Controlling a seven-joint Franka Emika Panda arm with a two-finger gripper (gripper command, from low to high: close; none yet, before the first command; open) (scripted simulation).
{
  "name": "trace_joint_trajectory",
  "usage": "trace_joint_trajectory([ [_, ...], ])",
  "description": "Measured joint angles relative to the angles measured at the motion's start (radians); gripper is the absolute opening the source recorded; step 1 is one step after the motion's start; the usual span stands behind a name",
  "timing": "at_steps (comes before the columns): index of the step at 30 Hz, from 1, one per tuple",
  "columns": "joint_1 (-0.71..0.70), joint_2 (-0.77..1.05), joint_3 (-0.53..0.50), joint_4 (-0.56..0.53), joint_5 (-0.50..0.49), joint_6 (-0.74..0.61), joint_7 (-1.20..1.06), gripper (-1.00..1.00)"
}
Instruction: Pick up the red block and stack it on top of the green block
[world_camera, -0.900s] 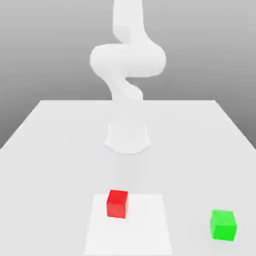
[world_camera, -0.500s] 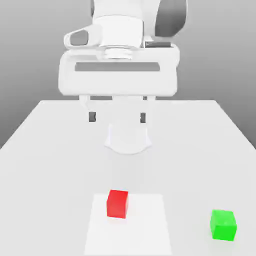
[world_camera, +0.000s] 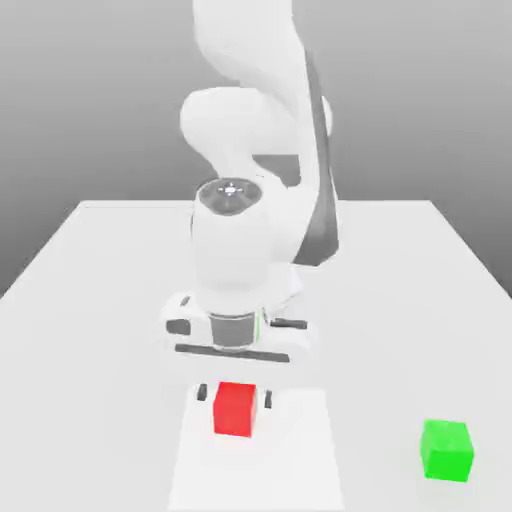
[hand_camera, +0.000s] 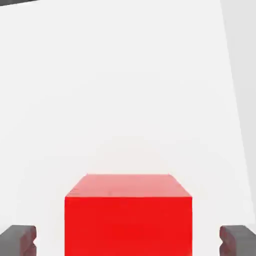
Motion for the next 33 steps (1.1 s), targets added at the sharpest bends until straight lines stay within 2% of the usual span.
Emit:
trace_joint_trajectory([
  [6,-0.001,-0.003,0.001,-0.001,-0.004,-0.003,0.003,-1.0],
  [12,0.002,-0.198,-0.006,-0.028,-0.017,-0.169,0.012,-1.0],
  [14,-0.011,-0.226,0.012,-0.006,-0.028,-0.221,0.039,-1.0],
  [17,-0.067,-0.207,0.118,0.059,-0.046,-0.269,0.102,-1.0],
  [20,0.081,-0.175,0.204,0.136,-0.065,-0.317,0.173,-1.0],
  [24,0.236,-0.102,0.288,0.302,-0.089,-0.411,0.294,-1.0],
  [29,0.298,0.058,0.258,0.354,-0.181,-0.308,0.387,-1.0],
  [30,0.305,0.079,0.25,0.356,-0.195,-0.289,0.398,1.0],
  [33,0.305,0.079,0.25,0.356,-0.195,-0.289,0.398,1.0],
])
